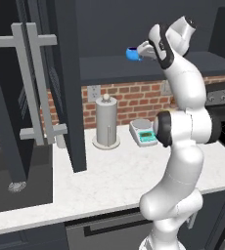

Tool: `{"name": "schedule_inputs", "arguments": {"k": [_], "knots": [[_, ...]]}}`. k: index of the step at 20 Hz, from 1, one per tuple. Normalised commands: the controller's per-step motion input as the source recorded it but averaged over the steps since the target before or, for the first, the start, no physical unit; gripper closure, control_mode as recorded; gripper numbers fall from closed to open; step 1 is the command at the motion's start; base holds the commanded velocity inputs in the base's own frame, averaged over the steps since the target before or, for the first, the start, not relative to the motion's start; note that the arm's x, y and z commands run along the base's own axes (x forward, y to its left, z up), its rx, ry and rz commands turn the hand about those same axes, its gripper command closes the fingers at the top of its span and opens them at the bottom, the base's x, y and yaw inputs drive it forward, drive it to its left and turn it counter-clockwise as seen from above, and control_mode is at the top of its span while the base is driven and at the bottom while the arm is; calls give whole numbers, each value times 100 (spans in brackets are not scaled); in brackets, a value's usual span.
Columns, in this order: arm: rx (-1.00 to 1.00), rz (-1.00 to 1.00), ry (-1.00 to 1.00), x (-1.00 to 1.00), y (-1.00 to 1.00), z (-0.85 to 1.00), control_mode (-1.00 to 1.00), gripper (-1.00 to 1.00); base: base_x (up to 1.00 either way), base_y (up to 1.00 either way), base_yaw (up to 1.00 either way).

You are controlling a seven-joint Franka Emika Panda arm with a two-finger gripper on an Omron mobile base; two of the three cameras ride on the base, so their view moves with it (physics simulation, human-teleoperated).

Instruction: Gather all objects into one cabinet and sort the glasses and bowls to opposite sides.

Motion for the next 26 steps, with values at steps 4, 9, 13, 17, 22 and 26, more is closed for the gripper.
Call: {"name": "schedule_inputs", "arguments": {"k": [4, 9, 13, 17, 22, 26], "knots": [[0, 0, 0, 29, 8, 0, -100, -100, 0, 0, 0], [0, 0, 0, 17, 4, 0, -100, -100, 0, 0, 0], [0, 0, 0, 10, 4, -2, -100, -100, 0, 0, 0], [0, 0, -1, -4, 12, -3, -100, -100, 0, 0, 0], [-2, 0, -5, -4, 20, -6, -100, -100, 0, 0, 0], [-1, 0, -5, 0, 19, -8, -100, -100, 0, 0, 0]]}}
